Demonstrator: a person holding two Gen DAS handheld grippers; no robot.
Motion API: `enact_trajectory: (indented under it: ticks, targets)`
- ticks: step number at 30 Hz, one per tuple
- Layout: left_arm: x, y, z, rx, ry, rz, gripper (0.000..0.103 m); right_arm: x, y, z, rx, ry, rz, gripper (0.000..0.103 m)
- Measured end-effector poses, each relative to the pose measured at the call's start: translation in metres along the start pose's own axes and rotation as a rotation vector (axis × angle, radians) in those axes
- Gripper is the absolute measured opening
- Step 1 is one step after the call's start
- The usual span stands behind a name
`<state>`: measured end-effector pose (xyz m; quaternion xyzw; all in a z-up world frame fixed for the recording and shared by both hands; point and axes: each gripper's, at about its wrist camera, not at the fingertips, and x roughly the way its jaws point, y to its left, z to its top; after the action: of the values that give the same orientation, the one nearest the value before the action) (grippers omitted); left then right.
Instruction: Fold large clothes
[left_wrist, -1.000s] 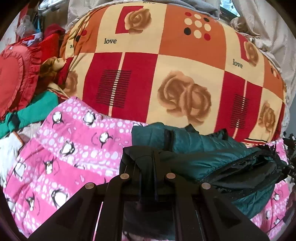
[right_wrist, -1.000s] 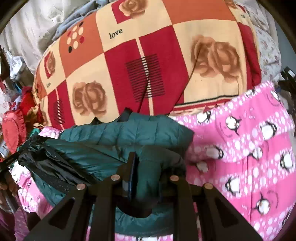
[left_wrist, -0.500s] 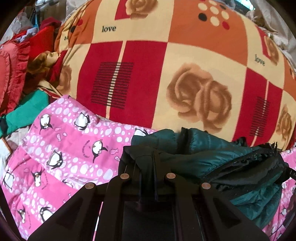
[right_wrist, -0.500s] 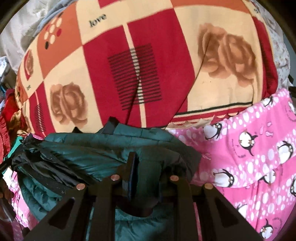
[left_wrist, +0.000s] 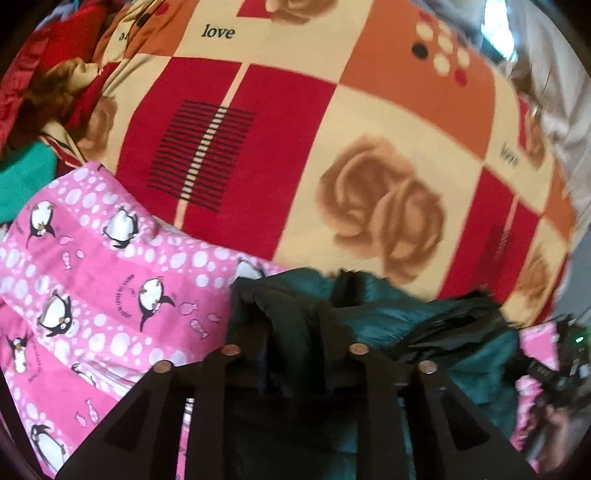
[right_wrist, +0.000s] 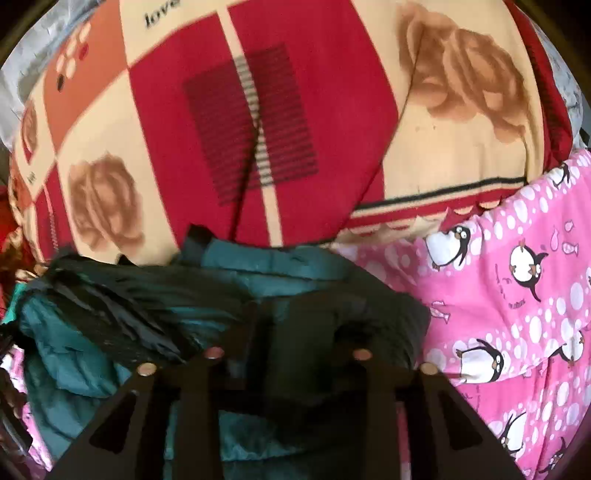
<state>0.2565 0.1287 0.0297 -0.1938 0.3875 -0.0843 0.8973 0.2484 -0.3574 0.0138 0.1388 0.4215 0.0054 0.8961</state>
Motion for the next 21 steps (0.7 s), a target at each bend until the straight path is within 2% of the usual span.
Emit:
enact_trajectory:
  ticks: [2, 4, 6, 8, 10, 13, 18, 21]
  targets:
    - [-0.010, -0.001, 0.003, 0.004, -0.007, -0.014, 0.009, -0.014, 0.002, 0.003, 0.006, -0.032, 0.019, 0.071]
    - [-0.022, -0.002, 0.007, 0.012, -0.040, -0.003, 0.019, -0.030, 0.006, 0.005, -0.002, -0.080, 0.015, 0.079]
    - [-0.035, -0.001, 0.009, 0.003, -0.104, 0.013, 0.032, -0.045, 0.014, 0.006, -0.007, -0.116, 0.039, 0.079]
    - [-0.042, 0.001, 0.010, -0.012, -0.126, 0.005, 0.035, -0.057, 0.026, 0.005, -0.030, -0.141, 0.072, 0.079]
    - [-0.042, -0.002, 0.008, -0.011, -0.111, 0.005, 0.035, -0.060, 0.047, 0.001, -0.093, -0.139, 0.105, 0.079]
    - [-0.039, -0.010, 0.000, 0.013, -0.092, 0.018, 0.035, -0.048, 0.081, -0.007, -0.203, -0.083, 0.120, 0.079]
    - [-0.024, -0.022, -0.019, 0.051, -0.054, 0.036, 0.035, -0.013, 0.125, -0.022, -0.288, 0.000, 0.130, 0.080]
    - [-0.015, -0.026, -0.027, 0.071, -0.040, 0.061, 0.035, 0.011, 0.140, -0.030, -0.295, 0.055, 0.130, 0.088]
